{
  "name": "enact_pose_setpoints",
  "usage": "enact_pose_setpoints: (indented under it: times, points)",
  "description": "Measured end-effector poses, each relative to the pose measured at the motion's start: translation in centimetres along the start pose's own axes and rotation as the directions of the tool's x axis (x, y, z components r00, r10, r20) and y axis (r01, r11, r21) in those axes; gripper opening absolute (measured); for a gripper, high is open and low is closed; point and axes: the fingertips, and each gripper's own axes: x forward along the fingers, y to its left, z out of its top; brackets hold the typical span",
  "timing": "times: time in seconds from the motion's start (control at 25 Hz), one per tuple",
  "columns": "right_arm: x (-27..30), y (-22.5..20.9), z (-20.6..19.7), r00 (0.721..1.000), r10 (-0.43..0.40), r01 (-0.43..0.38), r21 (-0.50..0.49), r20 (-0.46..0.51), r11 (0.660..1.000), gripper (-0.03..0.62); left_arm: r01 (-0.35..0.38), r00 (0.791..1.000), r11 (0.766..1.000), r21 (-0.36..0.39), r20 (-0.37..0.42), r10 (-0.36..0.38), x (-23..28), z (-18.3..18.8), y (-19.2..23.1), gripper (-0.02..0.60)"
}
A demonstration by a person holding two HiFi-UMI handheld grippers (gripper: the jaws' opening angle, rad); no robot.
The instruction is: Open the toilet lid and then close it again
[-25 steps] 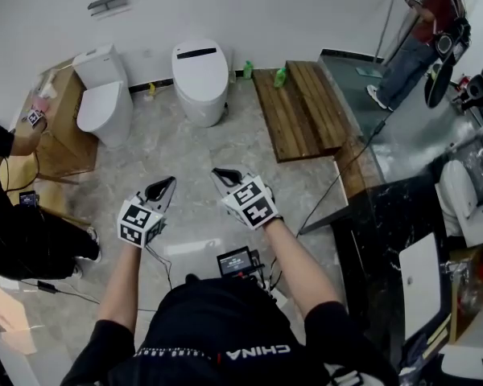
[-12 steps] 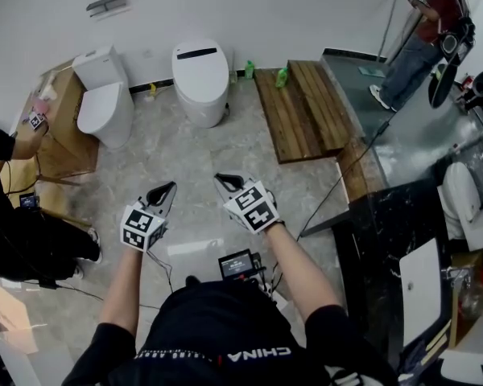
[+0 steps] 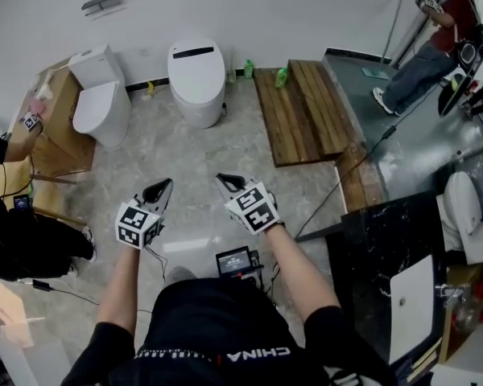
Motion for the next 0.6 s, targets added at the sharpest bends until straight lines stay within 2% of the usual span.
enact_pose_setpoints:
  times: [0.28,0.6]
  points:
    - [2.2,-3.3,0.4,1.0,0.01,-0.01,0.005,0.005,1.0,0.02,0.02,1.0,1.0,-0.013,-0.002,-0.02,3.3,-0.2,0.6,0.009]
    - [10.0,-7.1,1.9,0.999,0.012,-0.011,0.019,-0.044,1.0,0.02,0.06,0.998,0.995,-0.079,0.018,-0.059,8.3,-0.8,8.6,0.009]
